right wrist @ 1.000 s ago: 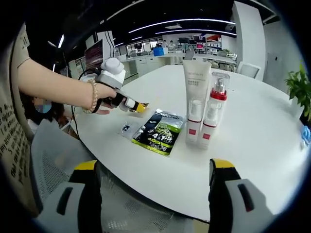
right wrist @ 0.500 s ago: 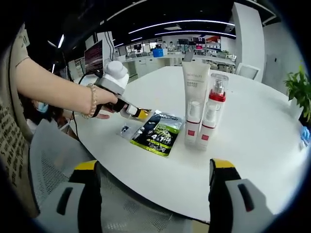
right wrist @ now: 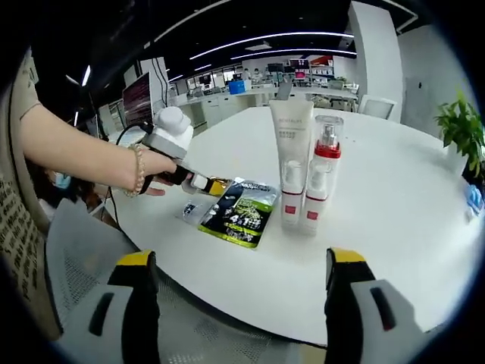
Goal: Arrange the skincare products in the storage area until every visible bottle or jar stands upright without overlapping.
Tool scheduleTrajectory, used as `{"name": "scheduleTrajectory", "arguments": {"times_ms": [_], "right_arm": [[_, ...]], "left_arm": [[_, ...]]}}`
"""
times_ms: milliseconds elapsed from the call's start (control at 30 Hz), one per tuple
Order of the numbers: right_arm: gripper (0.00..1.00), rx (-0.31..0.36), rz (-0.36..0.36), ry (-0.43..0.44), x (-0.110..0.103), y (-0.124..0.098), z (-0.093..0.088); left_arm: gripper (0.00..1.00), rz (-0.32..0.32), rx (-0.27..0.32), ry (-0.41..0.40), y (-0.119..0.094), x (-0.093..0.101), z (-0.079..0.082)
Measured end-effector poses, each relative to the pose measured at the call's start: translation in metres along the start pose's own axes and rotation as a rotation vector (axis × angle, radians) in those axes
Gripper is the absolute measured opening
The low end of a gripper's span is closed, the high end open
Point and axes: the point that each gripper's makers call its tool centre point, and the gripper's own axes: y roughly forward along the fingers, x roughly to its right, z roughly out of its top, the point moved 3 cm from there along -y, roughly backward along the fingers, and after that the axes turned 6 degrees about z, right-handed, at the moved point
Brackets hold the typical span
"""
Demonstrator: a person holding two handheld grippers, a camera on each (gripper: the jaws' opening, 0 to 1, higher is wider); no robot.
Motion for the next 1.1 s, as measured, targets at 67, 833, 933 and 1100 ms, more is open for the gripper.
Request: {"name": "scheduleTrajectory", "arguments": {"times_ms": [67,833,933,1100], "right_arm": [[0.92,-0.005,0.002,-0.011,-0.001,0.0,0.0],[0.93,0.003,0.004,-0.019,-0.002,0.0,0.002],[0.93,0.003,0.005,-0.025,-0.003,0.0,0.002],[0.94,0.012,0.011,-0.023,-0.003,-0.001,0.002]], "left_arm": [[0.38,-0.003,0.001,-0.004,0.0,0.001,0.001],[0.48,0.0,0.042,-0.01,-0.017,-0.013,0.008],[0.52,-0.003,0.06,-0.033,-0.024,-0.019,0.009],[0.65,-0.043,0.114,-0.037,-0.037,-0.023,0.012]]}}
